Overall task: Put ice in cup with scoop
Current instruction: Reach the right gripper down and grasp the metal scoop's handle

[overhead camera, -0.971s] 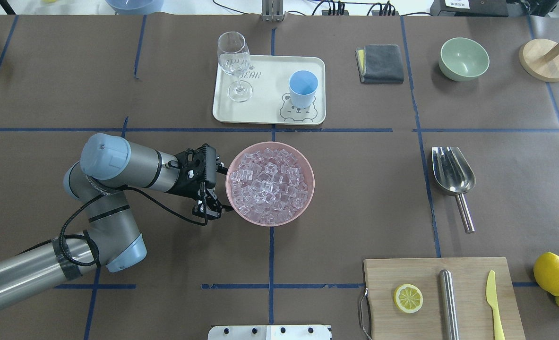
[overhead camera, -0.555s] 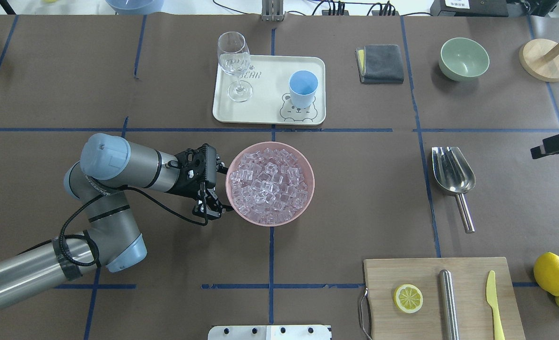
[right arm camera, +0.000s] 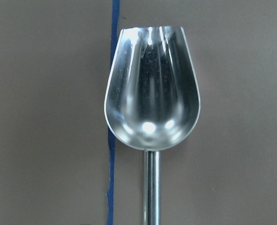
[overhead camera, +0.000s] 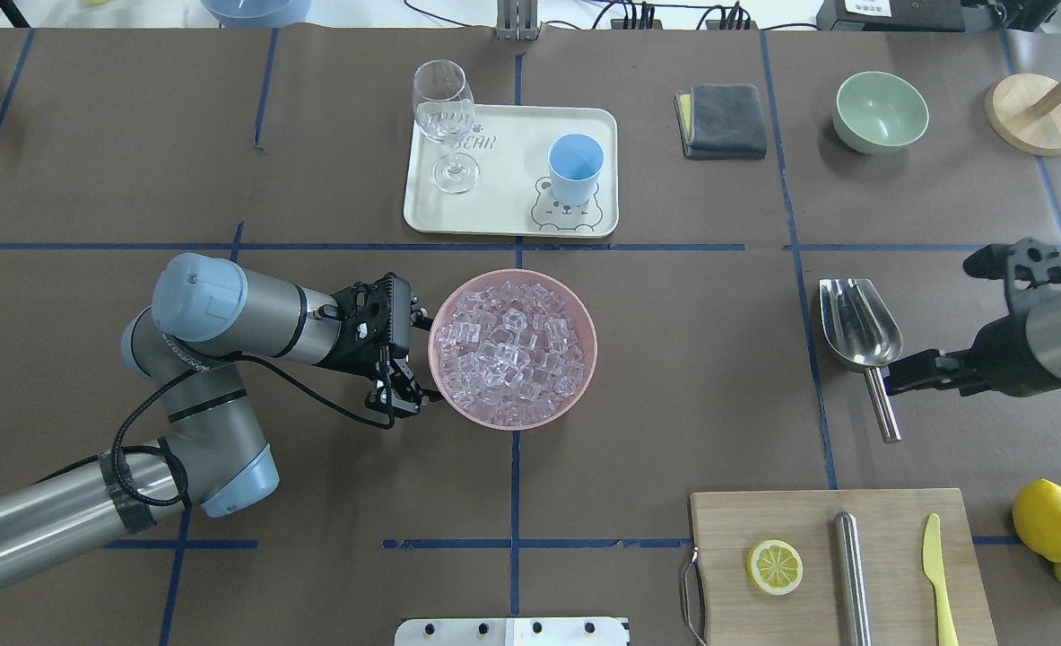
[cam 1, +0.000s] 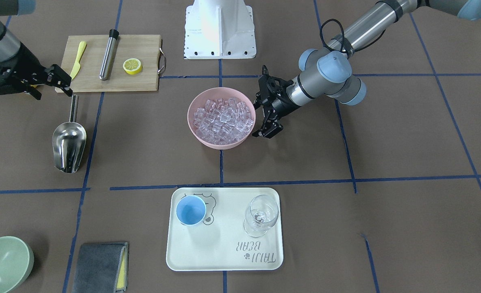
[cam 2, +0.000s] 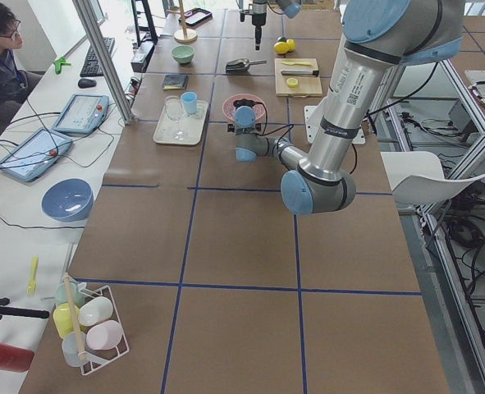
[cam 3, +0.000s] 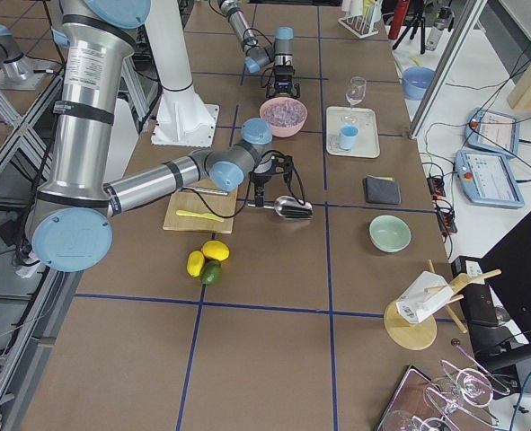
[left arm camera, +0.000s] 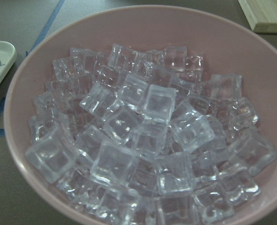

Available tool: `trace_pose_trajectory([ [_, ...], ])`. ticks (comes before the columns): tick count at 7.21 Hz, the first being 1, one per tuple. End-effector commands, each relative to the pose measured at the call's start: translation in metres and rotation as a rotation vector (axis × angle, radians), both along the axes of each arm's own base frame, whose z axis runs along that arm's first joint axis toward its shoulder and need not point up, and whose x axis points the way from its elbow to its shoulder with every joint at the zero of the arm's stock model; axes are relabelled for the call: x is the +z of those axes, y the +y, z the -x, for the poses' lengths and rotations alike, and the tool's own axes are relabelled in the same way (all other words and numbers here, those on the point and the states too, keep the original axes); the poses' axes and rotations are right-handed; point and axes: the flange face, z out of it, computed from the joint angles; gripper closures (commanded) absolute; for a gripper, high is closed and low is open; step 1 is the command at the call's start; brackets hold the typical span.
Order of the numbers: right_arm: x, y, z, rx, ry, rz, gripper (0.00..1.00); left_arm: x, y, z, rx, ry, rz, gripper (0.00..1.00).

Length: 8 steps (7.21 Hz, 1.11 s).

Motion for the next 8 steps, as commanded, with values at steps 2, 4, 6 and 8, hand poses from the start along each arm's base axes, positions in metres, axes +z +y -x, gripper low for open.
trace_pose_trajectory([
  [2,0.027,0.011,0.033,-0.024,0.06,0.021,0.01,-0.002,0.0,0.001,0.0,0.003,-0.002,0.0],
  [4,0.033,0.005,0.051,-0.032,0.068,0.022,0.1,-0.002,0.0,0.001,0.0,0.003,-0.002,0.0],
  [6,0.03,0.005,0.052,-0.038,0.061,0.023,0.68,-0.002,0.0,0.001,0.0,0.003,-0.002,0.0],
  [8,0.029,0.005,0.051,-0.037,0.062,0.024,1.0,-0.002,0.0,0.001,0.0,0.003,-0.002,0.0],
])
